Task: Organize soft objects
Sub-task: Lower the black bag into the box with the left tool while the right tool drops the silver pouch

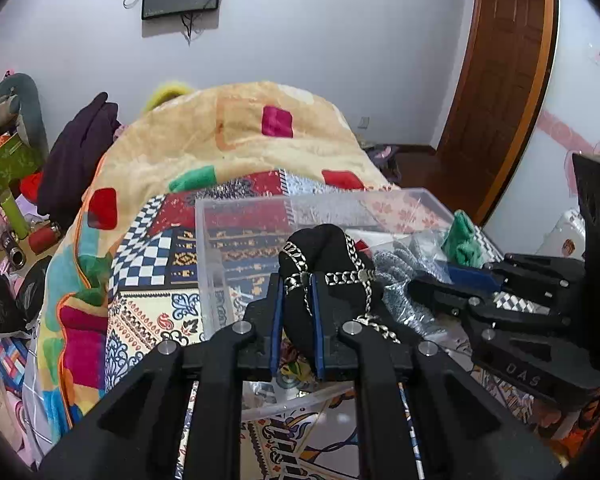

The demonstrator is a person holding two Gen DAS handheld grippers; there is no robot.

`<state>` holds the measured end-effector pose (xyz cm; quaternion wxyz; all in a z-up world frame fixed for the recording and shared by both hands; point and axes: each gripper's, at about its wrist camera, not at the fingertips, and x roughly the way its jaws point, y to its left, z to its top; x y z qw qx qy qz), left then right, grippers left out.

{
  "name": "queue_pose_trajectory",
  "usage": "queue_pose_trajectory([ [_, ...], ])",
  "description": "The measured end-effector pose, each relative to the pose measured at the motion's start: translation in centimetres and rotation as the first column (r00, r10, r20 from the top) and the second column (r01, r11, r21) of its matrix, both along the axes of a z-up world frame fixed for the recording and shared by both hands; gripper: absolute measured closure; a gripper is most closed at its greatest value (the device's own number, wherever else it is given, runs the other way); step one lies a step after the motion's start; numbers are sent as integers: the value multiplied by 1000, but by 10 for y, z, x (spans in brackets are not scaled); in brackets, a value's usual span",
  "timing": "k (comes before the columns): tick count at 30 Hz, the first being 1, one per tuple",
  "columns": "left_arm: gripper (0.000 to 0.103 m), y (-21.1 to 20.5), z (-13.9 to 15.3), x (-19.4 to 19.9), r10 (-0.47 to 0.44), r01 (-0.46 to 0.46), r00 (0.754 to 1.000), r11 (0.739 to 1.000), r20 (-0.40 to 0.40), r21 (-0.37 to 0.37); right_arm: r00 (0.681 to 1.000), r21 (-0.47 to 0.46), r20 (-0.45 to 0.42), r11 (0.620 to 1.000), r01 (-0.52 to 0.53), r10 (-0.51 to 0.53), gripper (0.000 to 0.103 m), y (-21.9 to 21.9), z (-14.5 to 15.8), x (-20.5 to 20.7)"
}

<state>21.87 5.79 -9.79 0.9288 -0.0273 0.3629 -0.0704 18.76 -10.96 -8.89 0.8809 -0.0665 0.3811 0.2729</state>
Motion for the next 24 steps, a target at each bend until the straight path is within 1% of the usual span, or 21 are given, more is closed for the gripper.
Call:
queue_pose_trajectory([
  [3,89,2,-3,1,3,-3,1000,1000,-26,-3,1000,2,-15,1000,5,-5,84,-2,-1,1],
  [5,77,8,-3,-1,14,-15,999,1000,-44,-22,1000,-2,-21,1000,4,-4,83,-4,1,-1],
  [8,67,14,0,-7,23,-25,999,999,-48,-35,1000,-8,-21,1000,-3,3,80,-4,5,-3],
  [12,64,15,10,-23,17,-18,999,999,-36,-30,1000,8,4,1000,-8,8,69,-11,17,-12],
  [13,63,16,13,-25,16,-17,999,999,-30,-28,1000,17,13,1000,-9,9,68,-14,23,-17],
  [16,56,14,29,-40,17,-17,1000,1000,14,-20,999,34,40,999,-12,10,67,-19,37,-26],
  [19,53,10,51,-59,18,-17,997,1000,79,-11,997,52,73,999,-8,4,67,-25,50,-37],
  [23,45,3,83,-92,22,-20,980,1000,198,-10,991,102,132,995,-4,-9,66,-39,74,-57],
  [24,45,2,88,-97,23,-21,976,1000,217,-10,989,114,148,994,-4,-13,65,-42,79,-61],
])
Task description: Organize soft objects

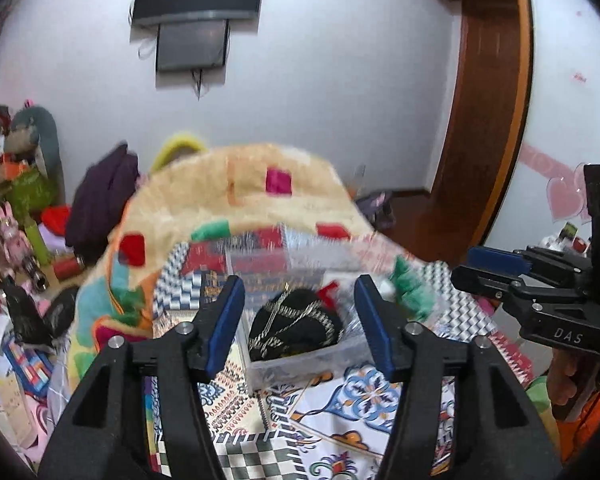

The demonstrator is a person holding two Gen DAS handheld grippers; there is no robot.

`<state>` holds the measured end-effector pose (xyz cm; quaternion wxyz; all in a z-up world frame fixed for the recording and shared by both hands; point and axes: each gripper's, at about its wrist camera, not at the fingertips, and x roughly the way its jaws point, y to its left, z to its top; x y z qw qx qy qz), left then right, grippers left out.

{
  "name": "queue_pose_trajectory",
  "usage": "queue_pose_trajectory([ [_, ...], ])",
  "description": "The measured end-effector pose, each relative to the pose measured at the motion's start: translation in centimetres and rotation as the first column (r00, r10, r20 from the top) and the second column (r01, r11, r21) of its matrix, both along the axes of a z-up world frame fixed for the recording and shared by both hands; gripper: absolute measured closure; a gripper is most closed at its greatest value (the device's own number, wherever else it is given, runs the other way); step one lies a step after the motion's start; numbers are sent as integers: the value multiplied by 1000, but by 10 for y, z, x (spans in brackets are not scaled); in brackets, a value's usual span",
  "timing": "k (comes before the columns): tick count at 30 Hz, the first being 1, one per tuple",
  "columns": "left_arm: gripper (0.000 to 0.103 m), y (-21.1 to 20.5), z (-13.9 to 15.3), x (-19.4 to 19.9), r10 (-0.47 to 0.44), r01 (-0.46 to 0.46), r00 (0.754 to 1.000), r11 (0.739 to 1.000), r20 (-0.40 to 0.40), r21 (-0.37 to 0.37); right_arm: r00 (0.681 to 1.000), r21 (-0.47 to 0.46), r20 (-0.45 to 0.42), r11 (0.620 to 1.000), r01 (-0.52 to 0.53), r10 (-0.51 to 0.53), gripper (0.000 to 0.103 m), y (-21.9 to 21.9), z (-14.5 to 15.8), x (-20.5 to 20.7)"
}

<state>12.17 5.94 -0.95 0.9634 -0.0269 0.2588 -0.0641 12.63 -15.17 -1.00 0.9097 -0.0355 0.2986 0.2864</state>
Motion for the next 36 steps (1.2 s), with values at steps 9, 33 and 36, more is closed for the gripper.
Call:
queue_pose_trajectory([
  [9,22,-17,34,-52,6,-7,986,1000,166,7,989,83,145,996,22,-34,35,-20,36,-43],
  [33,1,-22,26,-70,34,-39,975,999,219,20,964,101,248,992,78,-100,1,-26,32,-67],
  [36,1,-23,26,-70,33,-40,974,999,222,26,965,102,245,992,76,-99,1,-26,32,-69],
])
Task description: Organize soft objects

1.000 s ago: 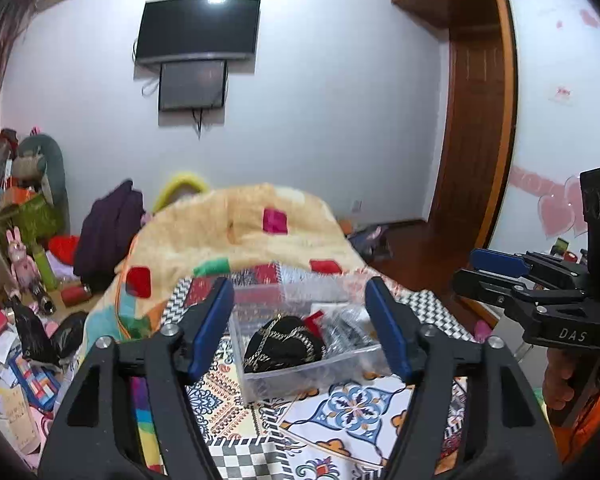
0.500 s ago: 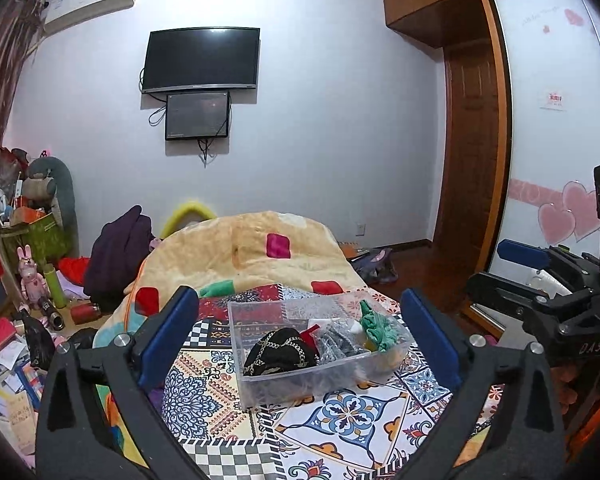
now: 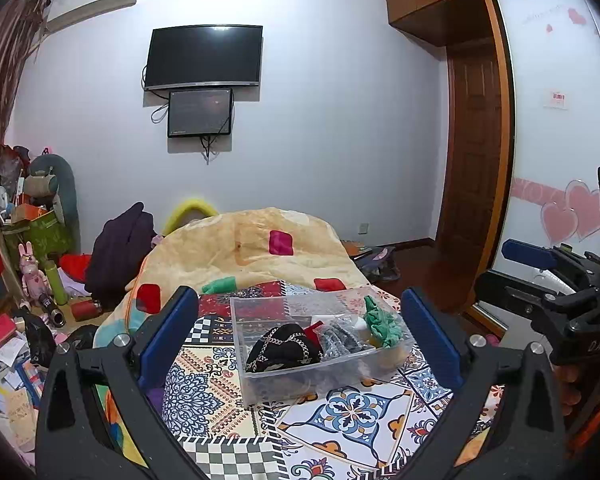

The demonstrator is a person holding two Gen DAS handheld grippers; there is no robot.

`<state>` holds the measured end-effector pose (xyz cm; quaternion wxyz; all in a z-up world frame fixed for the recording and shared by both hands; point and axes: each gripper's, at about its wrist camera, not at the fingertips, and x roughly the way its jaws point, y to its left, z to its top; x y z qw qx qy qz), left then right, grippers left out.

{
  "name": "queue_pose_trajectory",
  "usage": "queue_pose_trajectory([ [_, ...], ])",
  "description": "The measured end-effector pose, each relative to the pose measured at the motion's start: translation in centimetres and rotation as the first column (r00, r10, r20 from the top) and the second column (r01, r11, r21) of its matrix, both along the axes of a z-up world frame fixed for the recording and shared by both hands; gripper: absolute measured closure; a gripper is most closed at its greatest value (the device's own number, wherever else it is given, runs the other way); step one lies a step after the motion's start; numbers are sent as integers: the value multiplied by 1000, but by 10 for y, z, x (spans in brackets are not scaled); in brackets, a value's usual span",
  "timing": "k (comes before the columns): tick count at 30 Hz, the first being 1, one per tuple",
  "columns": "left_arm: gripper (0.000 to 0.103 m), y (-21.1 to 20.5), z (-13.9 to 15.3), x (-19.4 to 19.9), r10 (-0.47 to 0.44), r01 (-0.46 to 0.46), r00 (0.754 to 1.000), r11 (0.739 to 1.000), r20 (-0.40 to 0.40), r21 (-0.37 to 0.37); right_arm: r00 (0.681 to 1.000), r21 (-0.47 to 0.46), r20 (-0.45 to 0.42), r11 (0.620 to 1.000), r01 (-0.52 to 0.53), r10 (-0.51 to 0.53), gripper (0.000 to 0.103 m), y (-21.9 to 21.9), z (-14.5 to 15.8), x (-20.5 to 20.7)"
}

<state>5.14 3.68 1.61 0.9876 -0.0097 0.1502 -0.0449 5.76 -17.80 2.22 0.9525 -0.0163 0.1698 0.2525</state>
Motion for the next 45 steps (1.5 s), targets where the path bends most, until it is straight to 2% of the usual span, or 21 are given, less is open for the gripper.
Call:
queue_pose_trajectory([
  [45,0,-1,-2,-2,0,0,1000,1000,-13,1,1000,13,9,1000,-2,2,0,-1,9,-7],
])
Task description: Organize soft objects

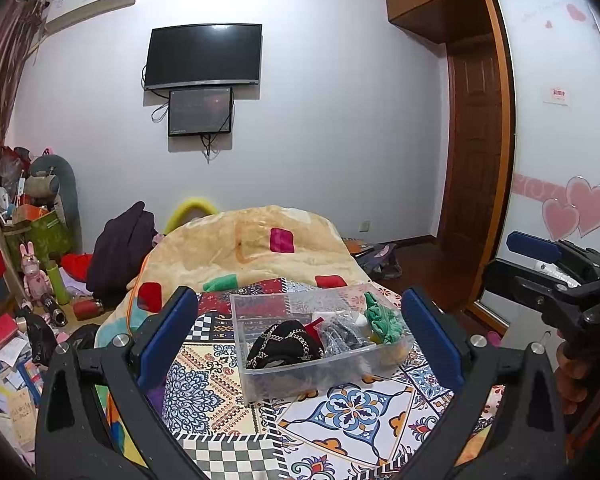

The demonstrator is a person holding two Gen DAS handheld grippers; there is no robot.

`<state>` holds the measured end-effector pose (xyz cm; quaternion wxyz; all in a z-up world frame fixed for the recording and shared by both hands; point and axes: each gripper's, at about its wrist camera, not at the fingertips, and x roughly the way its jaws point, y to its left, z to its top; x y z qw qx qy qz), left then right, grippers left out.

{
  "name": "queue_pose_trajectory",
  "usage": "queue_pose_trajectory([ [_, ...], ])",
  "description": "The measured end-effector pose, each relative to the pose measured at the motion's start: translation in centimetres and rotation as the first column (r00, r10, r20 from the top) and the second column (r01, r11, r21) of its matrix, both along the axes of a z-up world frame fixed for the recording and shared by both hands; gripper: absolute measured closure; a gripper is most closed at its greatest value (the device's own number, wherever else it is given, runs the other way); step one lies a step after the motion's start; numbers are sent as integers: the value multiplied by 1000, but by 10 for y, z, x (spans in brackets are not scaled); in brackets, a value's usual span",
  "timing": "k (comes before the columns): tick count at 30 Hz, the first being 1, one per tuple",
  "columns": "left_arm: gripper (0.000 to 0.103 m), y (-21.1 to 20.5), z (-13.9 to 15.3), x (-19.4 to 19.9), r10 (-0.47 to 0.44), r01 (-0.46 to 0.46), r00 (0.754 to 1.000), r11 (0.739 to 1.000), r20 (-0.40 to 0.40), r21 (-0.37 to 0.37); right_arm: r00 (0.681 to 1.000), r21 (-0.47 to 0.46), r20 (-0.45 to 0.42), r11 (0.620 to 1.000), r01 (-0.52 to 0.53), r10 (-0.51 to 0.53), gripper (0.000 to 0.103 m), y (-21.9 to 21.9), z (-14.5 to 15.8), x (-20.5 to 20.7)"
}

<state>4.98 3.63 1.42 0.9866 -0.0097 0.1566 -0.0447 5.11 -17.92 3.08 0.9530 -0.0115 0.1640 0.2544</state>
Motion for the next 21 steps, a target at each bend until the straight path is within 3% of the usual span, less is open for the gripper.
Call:
queue_pose_trajectory([
  [9,0,8,1,2,0,-1,1000,999,-19,-44,1000,1,-13,1000,-2,2,0,2,-3,2],
  [21,0,0,1,-1,-26,26,999,1000,-24,-7,999,-10,-40,1000,0,0,0,6,-8,5],
])
